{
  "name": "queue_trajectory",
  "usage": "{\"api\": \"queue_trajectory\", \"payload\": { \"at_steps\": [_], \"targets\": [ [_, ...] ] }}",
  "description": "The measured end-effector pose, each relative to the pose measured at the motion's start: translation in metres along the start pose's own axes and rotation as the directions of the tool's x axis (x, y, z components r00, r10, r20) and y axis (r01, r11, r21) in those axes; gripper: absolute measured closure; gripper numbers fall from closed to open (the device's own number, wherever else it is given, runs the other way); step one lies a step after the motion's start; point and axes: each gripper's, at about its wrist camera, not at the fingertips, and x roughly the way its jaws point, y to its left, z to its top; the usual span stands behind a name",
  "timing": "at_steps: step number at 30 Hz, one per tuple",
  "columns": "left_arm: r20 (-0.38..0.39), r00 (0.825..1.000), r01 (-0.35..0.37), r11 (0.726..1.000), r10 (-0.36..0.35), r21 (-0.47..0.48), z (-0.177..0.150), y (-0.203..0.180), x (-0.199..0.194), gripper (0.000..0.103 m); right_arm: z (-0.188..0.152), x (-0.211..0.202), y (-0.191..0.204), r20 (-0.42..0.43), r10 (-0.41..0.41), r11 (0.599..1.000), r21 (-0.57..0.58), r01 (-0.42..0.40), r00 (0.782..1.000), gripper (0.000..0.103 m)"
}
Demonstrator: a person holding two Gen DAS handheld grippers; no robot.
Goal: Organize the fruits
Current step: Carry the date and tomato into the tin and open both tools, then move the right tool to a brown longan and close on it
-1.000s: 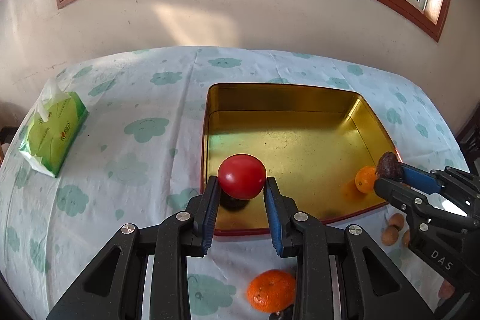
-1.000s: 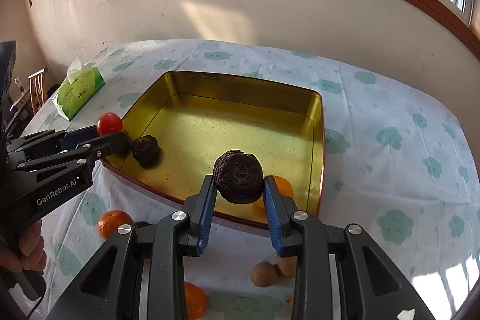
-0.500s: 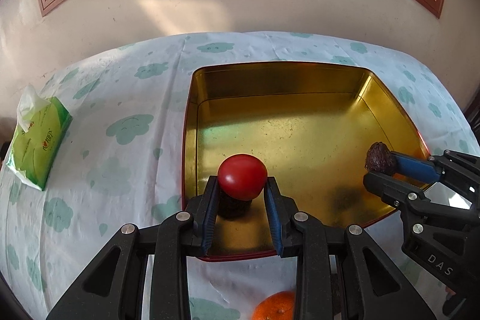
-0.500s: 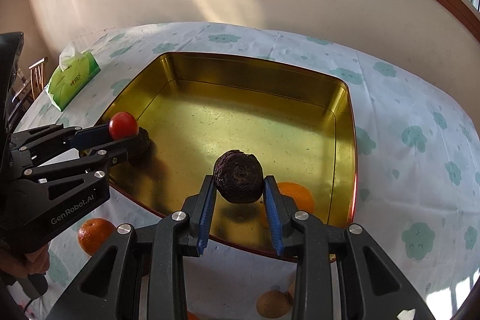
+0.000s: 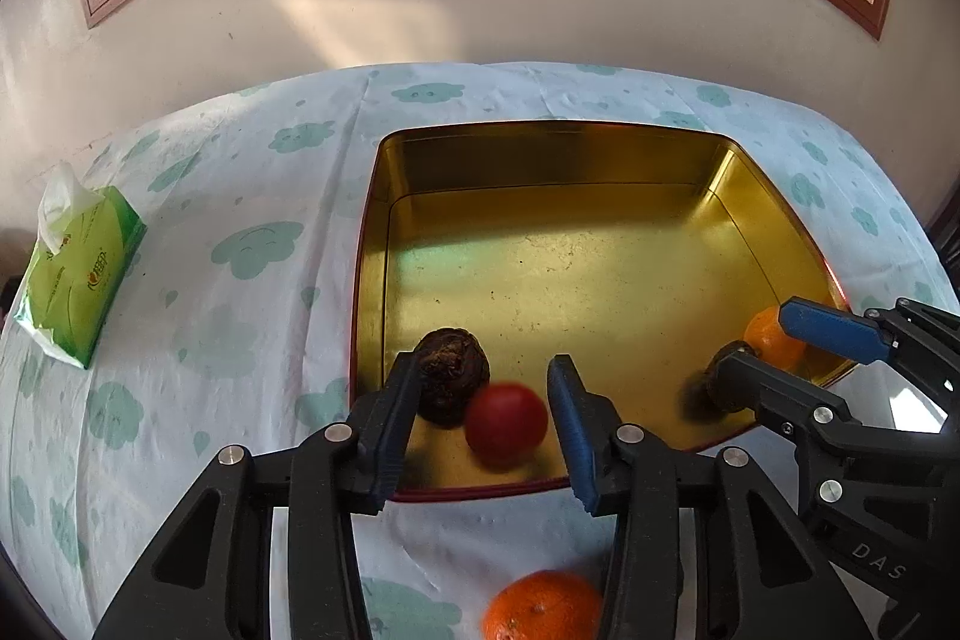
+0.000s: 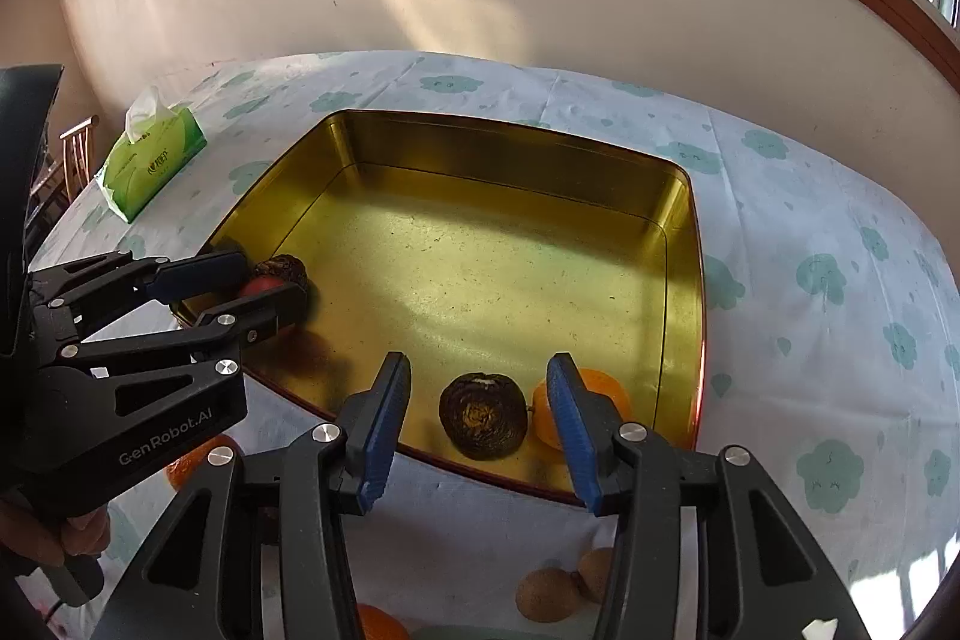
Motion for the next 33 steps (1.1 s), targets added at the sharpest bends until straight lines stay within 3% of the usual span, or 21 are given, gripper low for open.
{"api": "queue_trajectory", "payload": {
  "at_steps": [8,16,25,33],
  "targets": [
    [0.047,0.999,-0.014,1.0,0.015,-0.019,-0.023,-0.004,-0.049,0.057,-0.024,-0.044,0.003,0.029,0.005,1.0,0.029,-0.006,1.0,0.057],
    [0.085,0.995,-0.048,0.998,0.052,-0.042,-0.073,-0.002,-0.101,0.057,-0.07,-0.094,0.003,0.052,-0.015,0.997,0.071,0.011,0.999,0.057],
    [0.033,0.997,-0.07,0.993,0.074,-0.094,-0.135,-0.007,-0.111,0.057,-0.119,-0.113,0.005,0.04,-0.015,0.991,0.134,0.01,0.999,0.057],
    [0.033,0.995,-0.094,0.989,0.098,-0.117,-0.157,-0.007,-0.114,0.057,-0.139,-0.114,0.003,0.032,-0.01,0.984,0.177,0.004,0.999,0.057]
  ]
}}
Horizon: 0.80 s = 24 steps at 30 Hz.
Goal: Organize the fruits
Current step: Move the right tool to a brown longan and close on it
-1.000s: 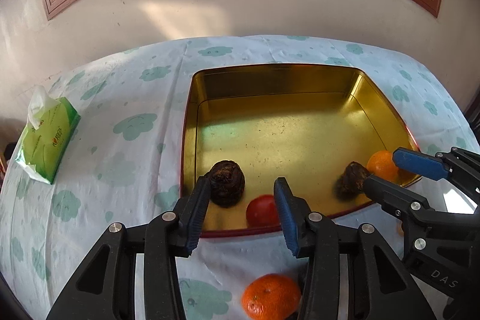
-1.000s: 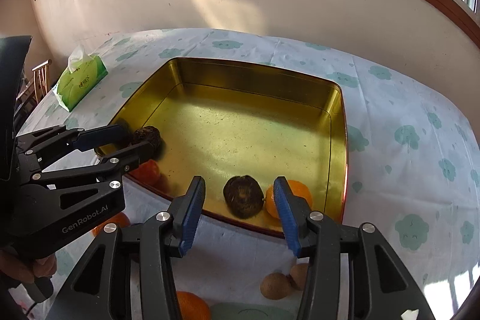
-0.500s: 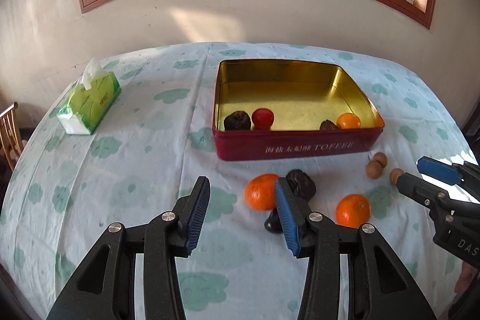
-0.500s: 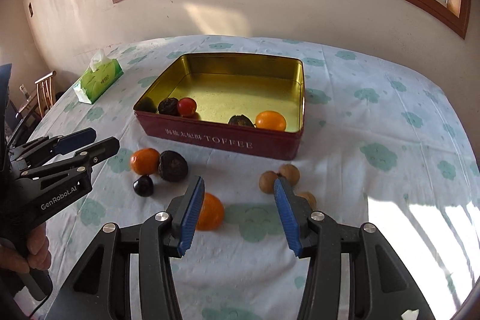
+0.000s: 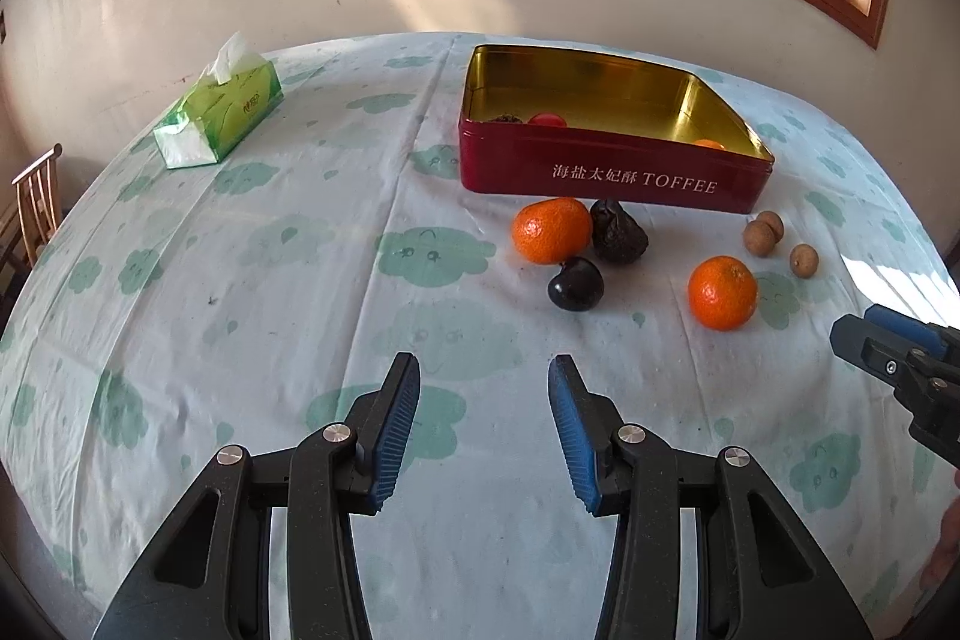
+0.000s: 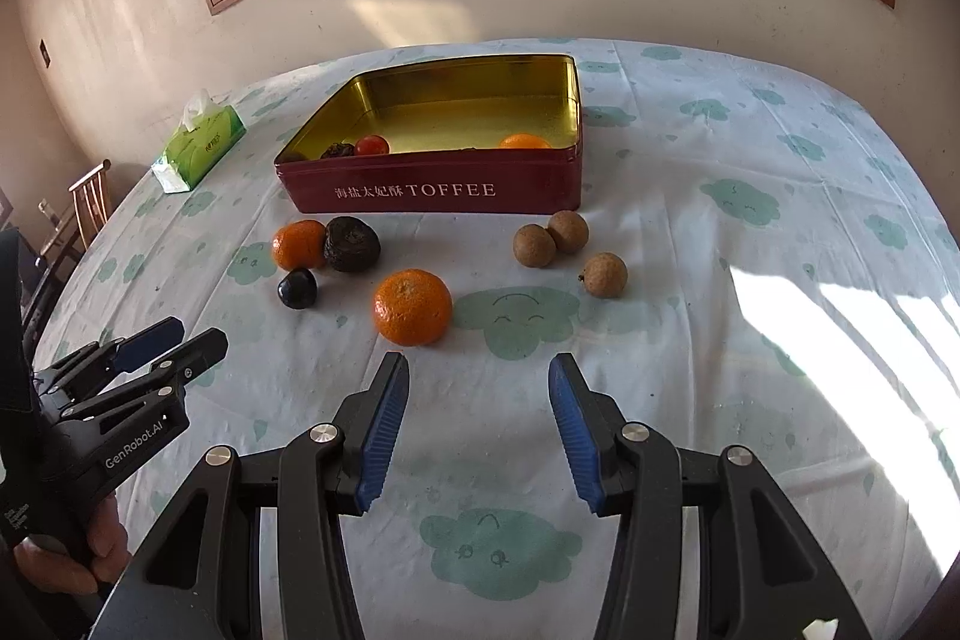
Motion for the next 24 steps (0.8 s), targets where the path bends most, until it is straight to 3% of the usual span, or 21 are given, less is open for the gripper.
{"api": "queue_trajectory", "payload": {
  "at_steps": [9,20,24],
  "targets": [
    [-0.038,0.999,-0.018,0.999,0.017,-0.027,-0.017,-0.003,0.008,0.057,-0.014,0.005,-0.017,-0.031,0.02,1.0,0.008,-0.02,0.999,0.057],
    [-0.05,0.998,-0.03,0.999,0.027,-0.042,-0.006,-0.016,0.02,0.057,-0.003,0.023,-0.059,-0.064,0.006,0.999,0.039,-0.003,0.998,0.057],
    [-0.063,0.997,-0.039,0.998,0.036,-0.053,-0.002,-0.019,0.028,0.057,0.004,0.034,-0.062,-0.087,-0.019,1.0,-0.016,0.018,0.996,0.057]
  ]
}}
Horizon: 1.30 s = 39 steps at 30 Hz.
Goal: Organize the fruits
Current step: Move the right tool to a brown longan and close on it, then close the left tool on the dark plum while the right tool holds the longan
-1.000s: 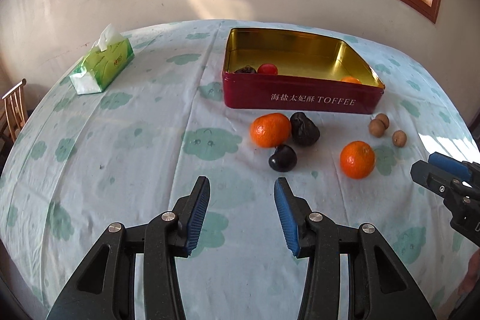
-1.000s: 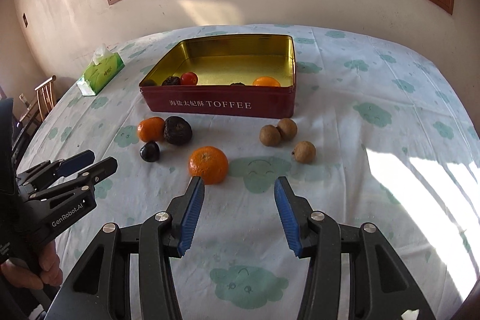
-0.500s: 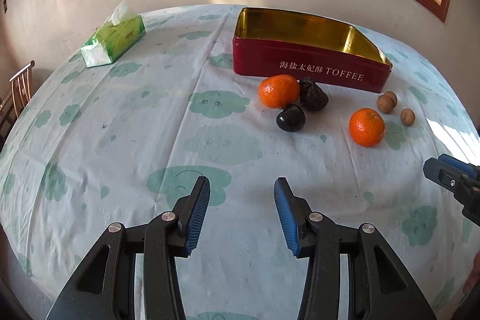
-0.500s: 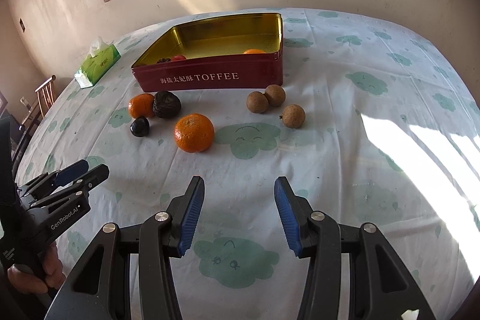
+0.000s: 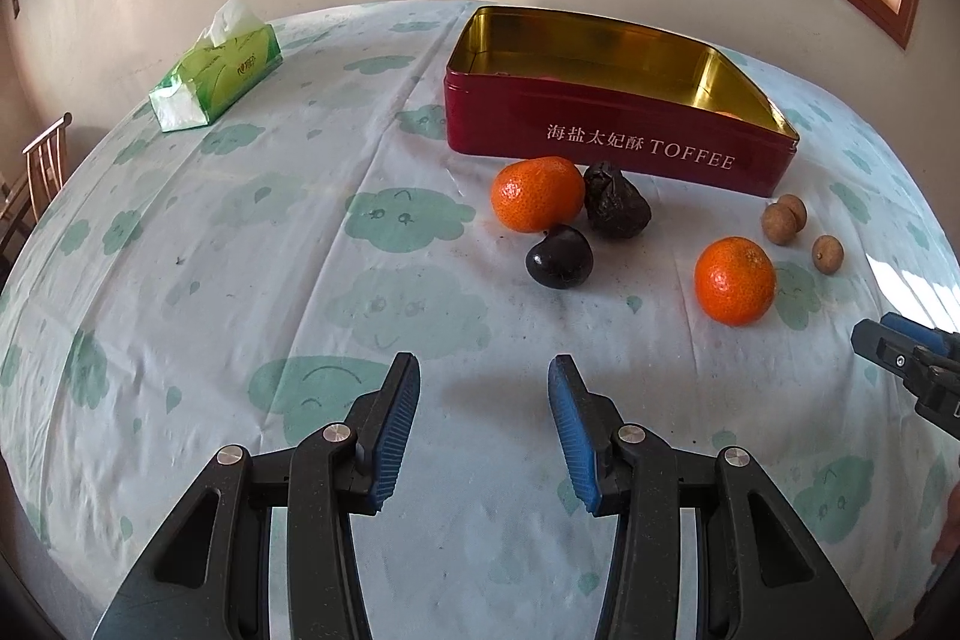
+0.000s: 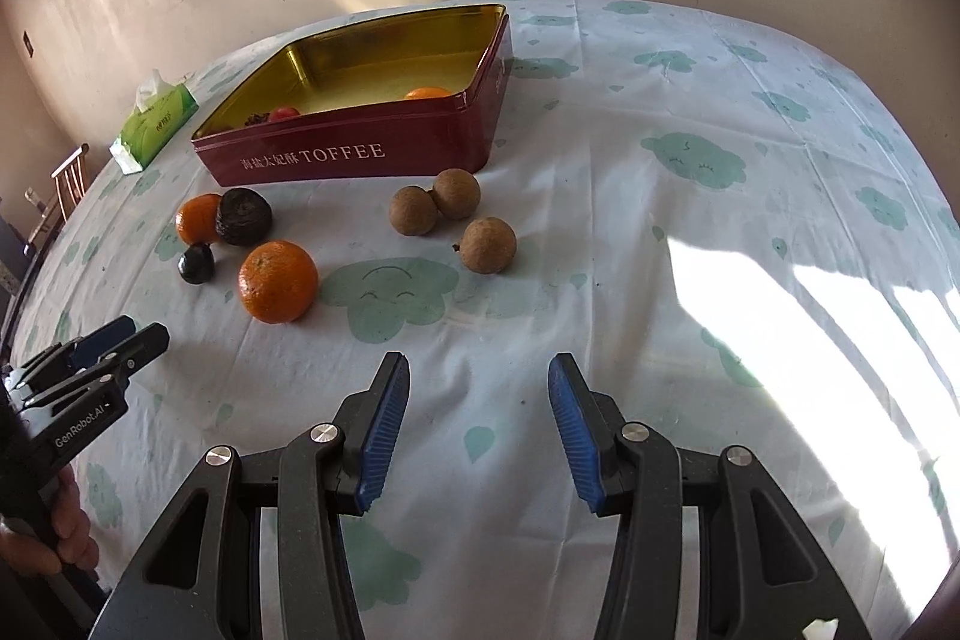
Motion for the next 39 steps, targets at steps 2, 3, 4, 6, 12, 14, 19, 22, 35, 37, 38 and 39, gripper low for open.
{"api": "queue_trajectory", "payload": {
  "at_steps": [2,3,4,6,12,14,19,22,35,37,38,39],
  "targets": [
    [0.001,1.0,-0.006,1.0,0.006,-0.009,0.002,0.0,0.002,0.057,0.005,0.006,-0.002,-0.009,-0.003,1.0,-0.01,0.003,1.0,0.057],
    [0.004,1.0,-0.004,1.0,0.004,-0.013,0.003,-0.001,0.002,0.057,0.007,0.008,-0.002,-0.014,-0.001,1.0,-0.015,0.001,1.0,0.057],
    [0.006,1.0,0.001,1.0,-0.001,-0.013,0.005,-0.001,0.003,0.057,0.009,0.011,-0.002,-0.02,-0.002,1.0,-0.025,0.002,1.0,0.057],
    [0.011,1.0,-0.002,1.0,0.002,-0.006,0.006,-0.002,0.005,0.057,0.013,0.016,0.0,-0.02,-0.014,0.999,-0.051,0.013,1.0,0.057],
    [0.004,1.0,0.016,0.999,-0.017,0.03,0.012,-0.005,0.012,0.057,0.025,0.028,0.003,-0.005,-0.039,0.996,-0.085,0.039,0.999,0.064],
    [0.006,1.0,0.015,0.999,-0.016,0.047,0.015,-0.008,0.013,0.057,0.028,0.031,0.004,0.0,-0.043,0.995,-0.095,0.043,0.999,0.066],
    [0.007,0.999,0.034,0.997,-0.035,0.062,0.021,-0.011,0.018,0.057,0.033,0.036,0.008,0.018,-0.065,0.992,-0.107,0.066,0.998,0.069],
    [0.007,0.999,0.042,0.997,-0.042,0.07,0.023,-0.013,0.02,0.057,0.034,0.036,0.01,0.03,-0.066,0.992,-0.104,0.069,0.997,0.078],
    [-0.01,0.996,0.084,0.992,-0.083,0.096,0.034,-0.022,0.031,0.057,0.022,0.031,0.012,0.098,-0.08,0.995,-0.044,0.084,0.992,0.078],
    [-0.009,0.996,0.084,0.991,-0.084,0.101,0.037,-0.023,0.033,0.057,0.021,0.031,0.012,0.1,-0.08,0.995,-0.045,0.085,0.992,0.078],
    [-0.006,0.997,0.083,0.991,-0.083,0.104,0.038,-0.023,0.035,0.057,0.021,0.03,0.012,0.101,-0.077,0.996,-0.042,0.082,0.992,0.078],
    [-0.005,0.997,0.077,0.991,-0.077,0.106,0.039,-0.023,0.036,0.057,0.021,0.03,0.011,0.101,-0.075,0.996,-0.041,0.079,0.992,0.078]
  ]
}}
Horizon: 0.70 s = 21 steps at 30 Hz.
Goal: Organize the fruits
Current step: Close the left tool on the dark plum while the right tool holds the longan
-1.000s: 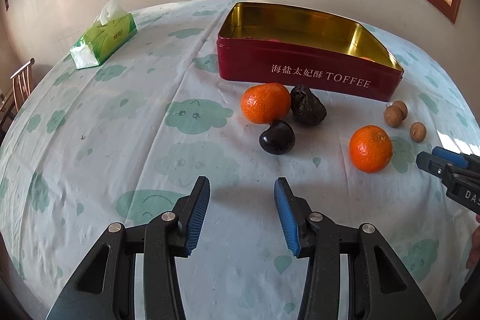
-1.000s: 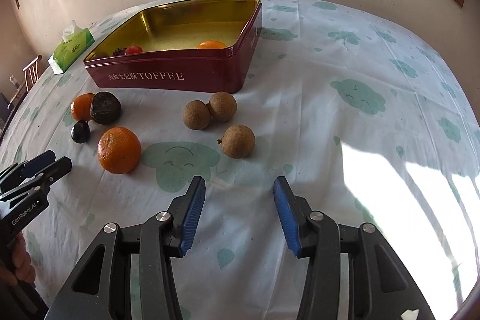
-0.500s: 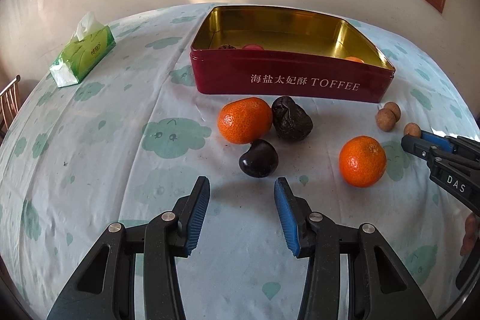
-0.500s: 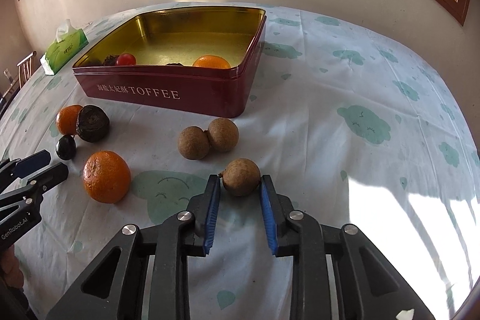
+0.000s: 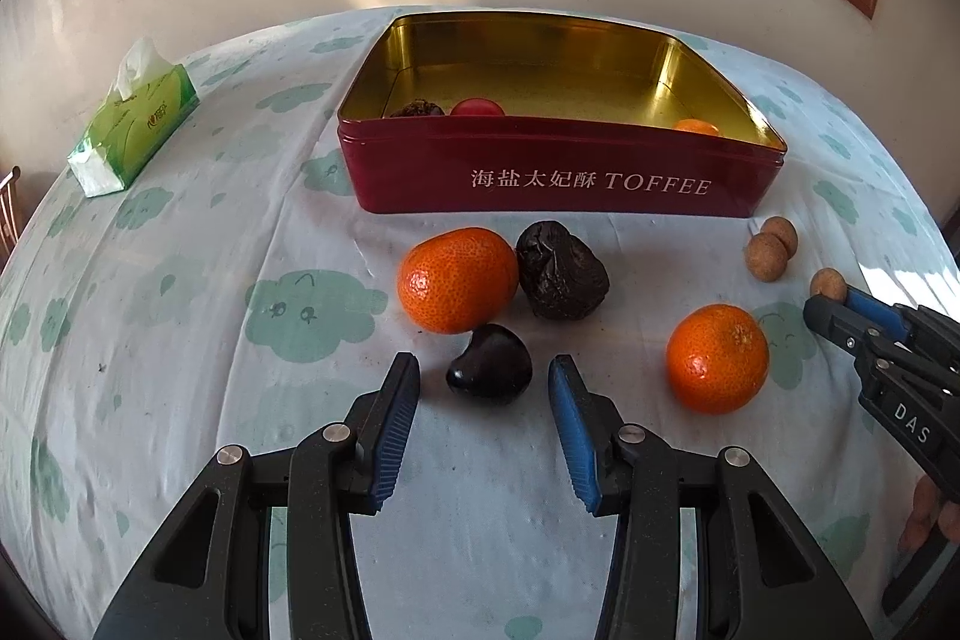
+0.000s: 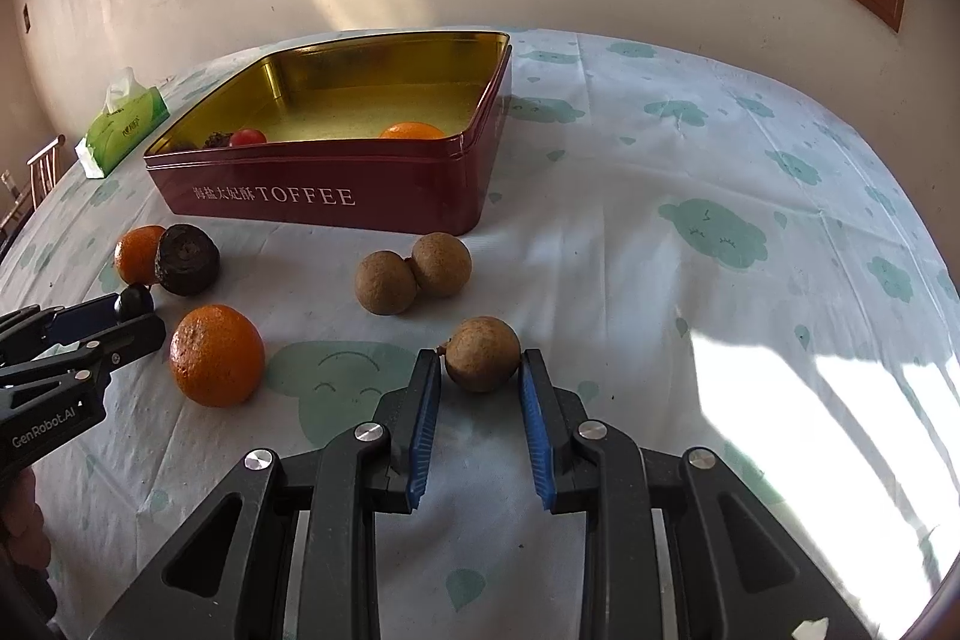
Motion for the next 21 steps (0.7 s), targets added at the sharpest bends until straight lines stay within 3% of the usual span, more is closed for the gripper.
{"api": "queue_trajectory", "payload": {
  "at_steps": [7,14,21],
  "targets": [
    [0.007,1.0,0.01,1.0,-0.01,0.003,-0.0002,0.001,-0.0006,0.062,0.0002,0.0003,-0.0004,-0.001,-0.006,1.0,-0.005,0.006,1.0,0.078],
    [0.015,1.0,0.022,1.0,-0.022,-0.001,-0.0017,0.0003,-0.0024,0.074,0.0,0.0007,-0.0002,-0.001,-0.006,1.0,-0.005,0.006,1.0,0.077],
    [0.015,0.999,0.029,1.0,-0.029,-0.01,-0.0052,0.0009,-0.0063,0.075,0.0,0.0011,0.0019,-0.002,-0.014,1.0,-0.012,0.014,1.0,0.077]
  ]
}}
